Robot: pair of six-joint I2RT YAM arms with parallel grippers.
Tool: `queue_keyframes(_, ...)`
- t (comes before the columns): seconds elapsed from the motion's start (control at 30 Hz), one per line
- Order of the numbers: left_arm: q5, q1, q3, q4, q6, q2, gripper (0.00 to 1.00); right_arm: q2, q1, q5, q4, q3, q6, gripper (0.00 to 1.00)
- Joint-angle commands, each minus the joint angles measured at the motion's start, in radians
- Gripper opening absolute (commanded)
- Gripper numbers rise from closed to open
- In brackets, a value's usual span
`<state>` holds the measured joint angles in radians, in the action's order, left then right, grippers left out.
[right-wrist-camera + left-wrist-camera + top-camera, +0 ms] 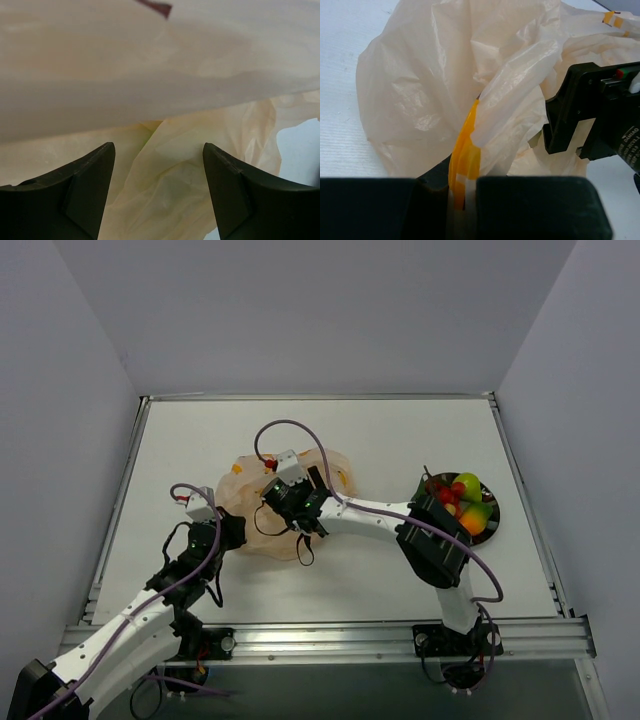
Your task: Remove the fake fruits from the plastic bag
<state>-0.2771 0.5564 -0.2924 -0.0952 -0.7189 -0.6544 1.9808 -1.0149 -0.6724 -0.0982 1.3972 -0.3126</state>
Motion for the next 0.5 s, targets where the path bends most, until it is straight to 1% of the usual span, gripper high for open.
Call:
queue_keyframes(0.0,-0.005,0.007,-0.036,-0.021,-0.007,-0.005,0.02,0.038,0.004,-0.079,-0.043,0.029,-0.016,0.66)
queue_keyframes(0.07,-0.005,0.007,-0.034,-0.023,-0.007,-0.004,0.02,0.056,0.009,-0.087,-0.043,0.037,-0.02,0.59)
queue_keyframes(0.13,-0.005,0.007,-0.034,-0.021,-0.007,-0.002,0.02,0.076,0.01,-0.108,-0.044,0.048,-0.031,0.49)
queue_keyframes(0.17,-0.005,0.008,-0.034,-0.021,-0.007,-0.001,0.02,0.081,0.009,-0.128,-0.043,0.057,-0.031,0.39)
queue_keyframes(0.23,-0.005,0.007,-0.034,-0.021,-0.007,-0.002,0.02,0.089,0.009,-0.15,-0.034,0.086,-0.026,0.25)
queue_keyframes(0.27,-0.005,0.007,-0.034,-0.021,-0.007,-0.002,0.02,0.089,0.009,-0.157,-0.026,0.092,-0.02,0.13)
queue_keyframes(0.33,-0.007,0.008,-0.036,-0.02,-0.002,-0.004,0.02,0.084,0.009,-0.159,0.001,0.106,0.0,0.0)
queue_keyframes(0.47,-0.013,0.007,-0.036,-0.015,-0.001,0.002,0.02,0.061,0.009,-0.112,0.049,0.14,0.035,0.0)
